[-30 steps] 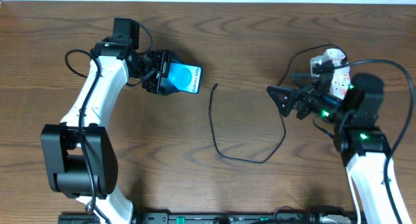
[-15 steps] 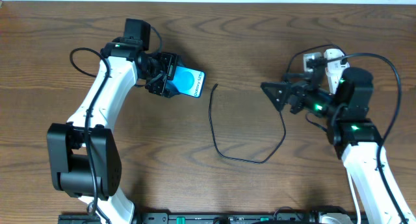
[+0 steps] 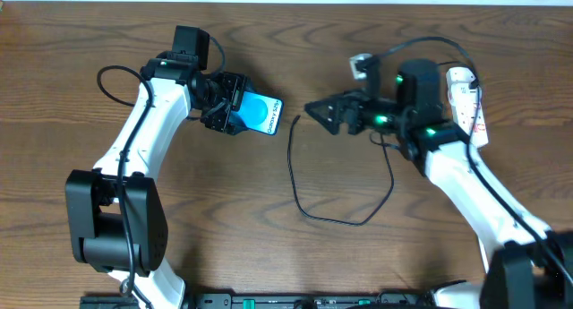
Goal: Plug charger to phone and switch on socket
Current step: 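Close the right gripper on the phone's right end beside the left gripper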
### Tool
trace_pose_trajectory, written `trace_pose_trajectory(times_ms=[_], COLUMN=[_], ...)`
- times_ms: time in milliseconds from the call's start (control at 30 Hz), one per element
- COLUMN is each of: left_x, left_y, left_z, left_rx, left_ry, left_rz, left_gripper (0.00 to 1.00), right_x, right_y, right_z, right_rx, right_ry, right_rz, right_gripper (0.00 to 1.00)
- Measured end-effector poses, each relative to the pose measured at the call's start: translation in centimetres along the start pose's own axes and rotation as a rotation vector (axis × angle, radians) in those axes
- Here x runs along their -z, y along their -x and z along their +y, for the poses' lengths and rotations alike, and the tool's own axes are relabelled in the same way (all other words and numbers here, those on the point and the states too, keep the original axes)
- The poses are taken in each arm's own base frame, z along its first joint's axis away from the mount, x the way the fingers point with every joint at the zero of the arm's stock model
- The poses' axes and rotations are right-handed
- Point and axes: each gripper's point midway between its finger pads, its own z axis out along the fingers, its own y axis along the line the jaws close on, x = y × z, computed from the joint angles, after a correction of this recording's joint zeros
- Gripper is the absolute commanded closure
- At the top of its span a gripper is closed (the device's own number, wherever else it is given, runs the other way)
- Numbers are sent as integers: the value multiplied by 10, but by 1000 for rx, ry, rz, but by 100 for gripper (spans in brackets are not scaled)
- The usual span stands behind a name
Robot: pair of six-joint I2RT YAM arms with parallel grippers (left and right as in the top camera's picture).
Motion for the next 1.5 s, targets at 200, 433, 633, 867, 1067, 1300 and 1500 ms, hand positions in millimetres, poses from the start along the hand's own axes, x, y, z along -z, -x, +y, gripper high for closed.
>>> trace_pose_trajectory(times_ms=[200, 433, 633, 867, 1067, 1300, 1500], left_x=[0, -2, -6, -8, -11, -16, -17], left_y=[0, -4, -13, -23, -32, -45, -46], left_z=[0, -1, 0, -1, 0, 2, 2], left_rx=[1, 8, 0, 3, -4, -31, -34], left_ry=[0, 1, 8, 10, 17, 31, 33], left_rz=[0, 5, 21, 51, 71, 87, 88], left_gripper=[43, 43, 43, 43, 43, 43, 43], right_x=[-30, -52, -68, -77, -78, -81, -83], right_y=[-19, -28, -33, -42, -38, -41, -42], right_z=[-8, 4, 4, -8, -6, -3, -5], right_rx=[-86, -122, -142, -176, -173, -166, -168], right_ry=[-35, -81, -106, -137, -131, -138, -143], right_rz=[59, 52, 41, 57, 42, 42, 44], right_gripper=[21, 35, 43, 51, 64, 66, 67])
